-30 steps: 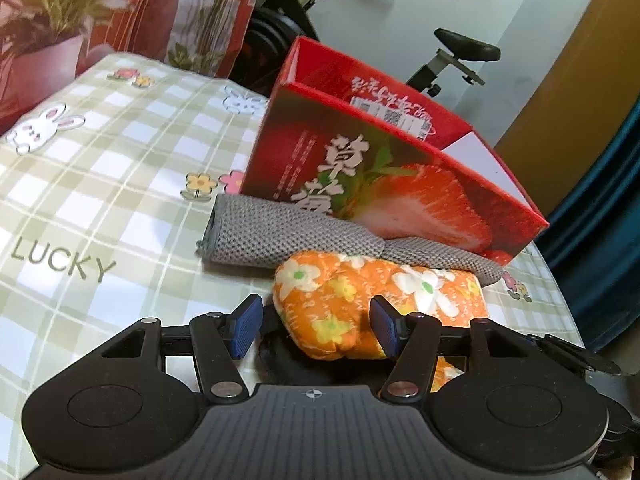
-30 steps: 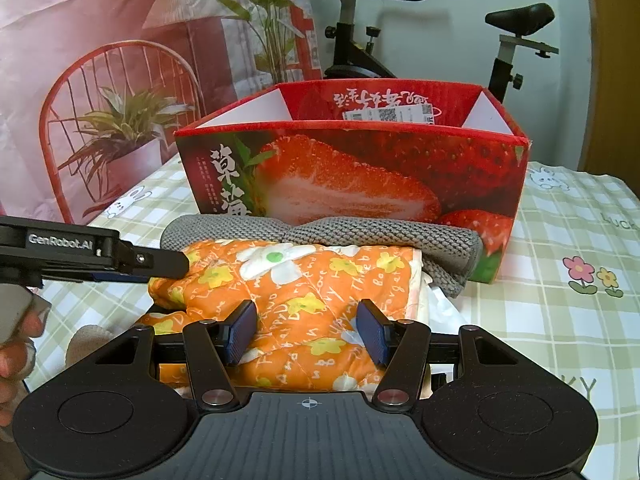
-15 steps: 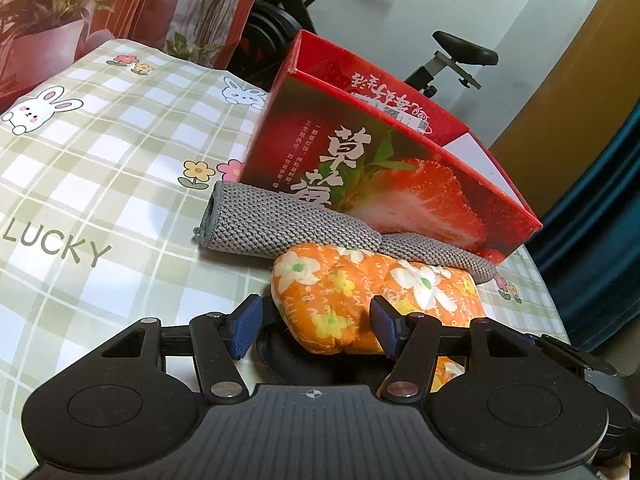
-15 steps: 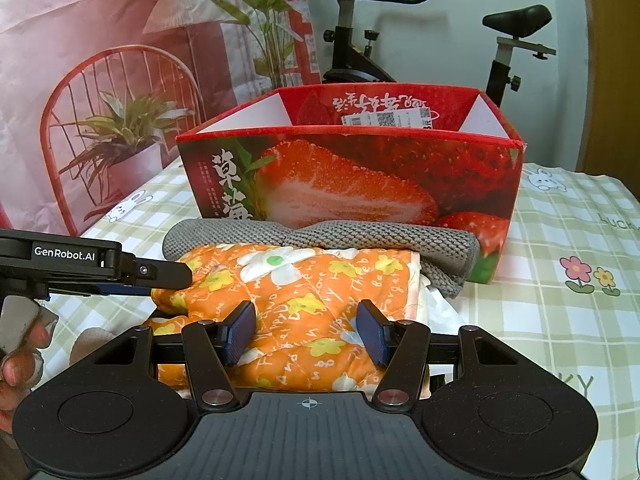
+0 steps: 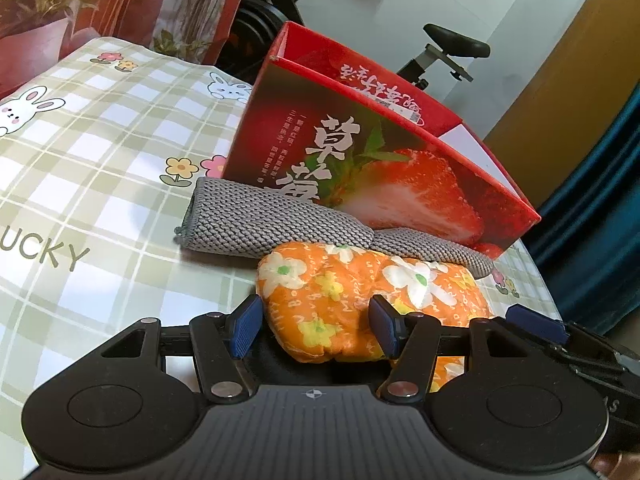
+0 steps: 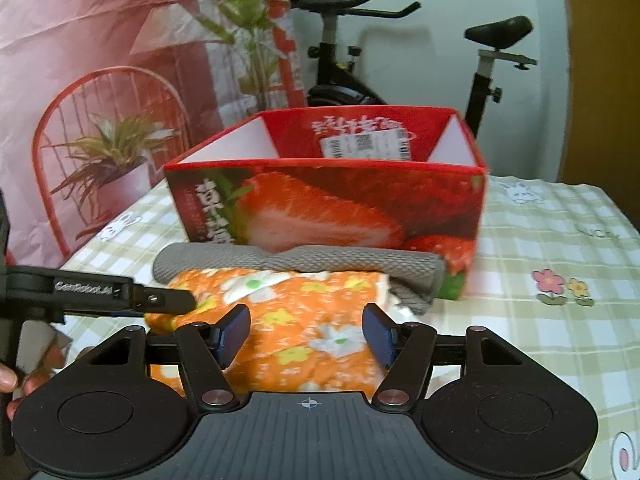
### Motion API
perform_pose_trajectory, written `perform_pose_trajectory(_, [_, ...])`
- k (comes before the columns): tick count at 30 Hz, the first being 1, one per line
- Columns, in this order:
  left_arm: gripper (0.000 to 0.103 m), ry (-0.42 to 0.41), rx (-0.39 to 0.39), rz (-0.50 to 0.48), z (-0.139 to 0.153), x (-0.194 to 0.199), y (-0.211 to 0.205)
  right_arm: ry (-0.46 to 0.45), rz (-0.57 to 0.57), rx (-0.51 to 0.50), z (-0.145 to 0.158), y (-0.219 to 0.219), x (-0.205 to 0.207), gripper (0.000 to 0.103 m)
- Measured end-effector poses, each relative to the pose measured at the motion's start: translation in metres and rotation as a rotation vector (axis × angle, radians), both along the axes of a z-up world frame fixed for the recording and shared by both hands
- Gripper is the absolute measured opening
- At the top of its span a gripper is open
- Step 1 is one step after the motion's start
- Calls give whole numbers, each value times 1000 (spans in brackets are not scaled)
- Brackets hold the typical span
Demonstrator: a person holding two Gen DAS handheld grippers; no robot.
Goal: Organize soft objects
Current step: 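Move the left tool back to the orange floral pouch, then grasp the orange floral pouch edge with the left gripper and lift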
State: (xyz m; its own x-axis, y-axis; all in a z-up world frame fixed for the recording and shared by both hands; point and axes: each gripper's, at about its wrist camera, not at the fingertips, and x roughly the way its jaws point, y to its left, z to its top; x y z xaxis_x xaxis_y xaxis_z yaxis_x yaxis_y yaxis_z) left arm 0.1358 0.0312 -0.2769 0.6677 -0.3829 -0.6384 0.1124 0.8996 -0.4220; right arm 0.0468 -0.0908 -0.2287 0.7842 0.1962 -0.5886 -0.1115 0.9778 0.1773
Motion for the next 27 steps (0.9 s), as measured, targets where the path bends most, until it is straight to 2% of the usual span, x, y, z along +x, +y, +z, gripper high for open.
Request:
perform_pose_trajectory(4, [43,-20,7,-6,2,-2,1,34,-24,12,-8,-6,2,60])
perform_pose_trajectory(7, [37,-31,4,-12,4,-4,3,41,-22,13,-11,-5,1,60])
perform_pose_trajectory(19, [36,-18,-15,-17,3,-4,7,51,-22,37,-12,-9,1,61])
perform_pose_trajectory(25, [48,2,-14,3,-1,-3,9,56,-19,39,-14,-9,1,61])
perform_pose_trajectory(27, [49,12,-21,3,-3,-2,10,59,-19,45,-13,-9,1,61])
